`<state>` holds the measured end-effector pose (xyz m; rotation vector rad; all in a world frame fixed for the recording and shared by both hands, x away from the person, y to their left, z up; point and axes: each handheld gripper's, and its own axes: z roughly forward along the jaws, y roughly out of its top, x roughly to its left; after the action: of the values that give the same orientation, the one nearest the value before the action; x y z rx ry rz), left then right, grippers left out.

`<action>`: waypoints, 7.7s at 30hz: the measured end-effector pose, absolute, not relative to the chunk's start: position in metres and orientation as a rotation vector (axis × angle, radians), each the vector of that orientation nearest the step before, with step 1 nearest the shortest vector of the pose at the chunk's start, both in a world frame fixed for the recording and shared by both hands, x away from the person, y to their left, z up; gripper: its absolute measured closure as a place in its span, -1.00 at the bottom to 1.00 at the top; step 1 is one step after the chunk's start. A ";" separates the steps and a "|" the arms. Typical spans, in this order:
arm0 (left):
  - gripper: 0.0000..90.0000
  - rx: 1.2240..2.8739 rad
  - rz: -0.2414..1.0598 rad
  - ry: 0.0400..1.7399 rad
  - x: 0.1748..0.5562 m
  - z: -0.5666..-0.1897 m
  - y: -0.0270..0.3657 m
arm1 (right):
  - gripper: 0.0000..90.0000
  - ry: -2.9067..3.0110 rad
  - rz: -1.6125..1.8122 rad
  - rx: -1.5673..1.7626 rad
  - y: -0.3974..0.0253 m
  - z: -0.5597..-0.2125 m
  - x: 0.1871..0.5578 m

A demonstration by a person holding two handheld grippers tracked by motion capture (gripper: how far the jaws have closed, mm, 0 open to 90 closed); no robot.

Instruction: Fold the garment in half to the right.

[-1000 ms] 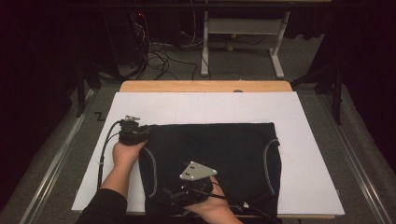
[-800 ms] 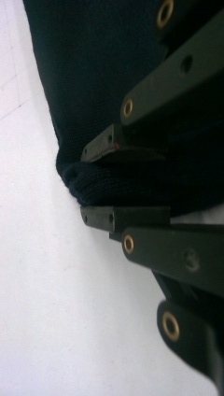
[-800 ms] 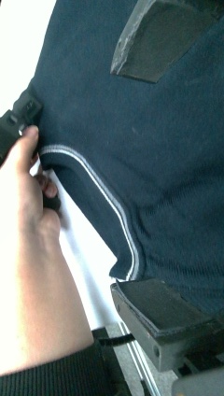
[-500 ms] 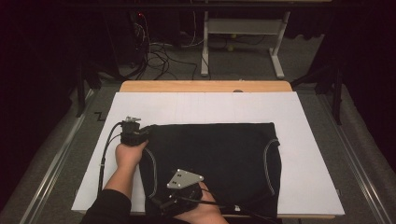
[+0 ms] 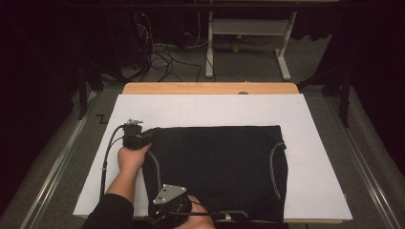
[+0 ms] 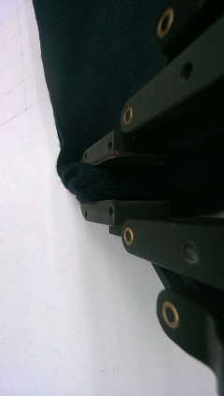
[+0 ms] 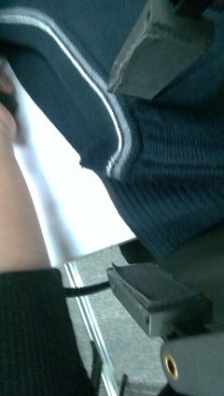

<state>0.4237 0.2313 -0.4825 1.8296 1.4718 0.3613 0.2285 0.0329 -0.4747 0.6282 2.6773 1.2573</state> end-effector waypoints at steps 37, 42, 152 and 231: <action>0.59 1.826 0.360 1.470 0.423 -0.483 0.231 | 0.34 2.592 0.971 0.633 0.053 -0.477 0.232; 0.59 1.831 0.367 1.469 0.423 -0.483 0.231 | 0.56 2.593 0.971 0.627 0.050 -0.476 0.237; 0.66 1.576 0.517 1.468 0.399 -0.438 0.276 | 0.66 2.363 1.355 0.478 0.050 -0.424 0.226; 0.66 1.697 0.561 1.310 0.423 -0.389 0.132 | 0.66 2.097 1.419 0.669 -0.072 -0.413 0.217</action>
<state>0.4225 0.1322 -0.3890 1.6969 1.3105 0.5606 0.2172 -0.0724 -0.4135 0.6687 2.0970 1.4193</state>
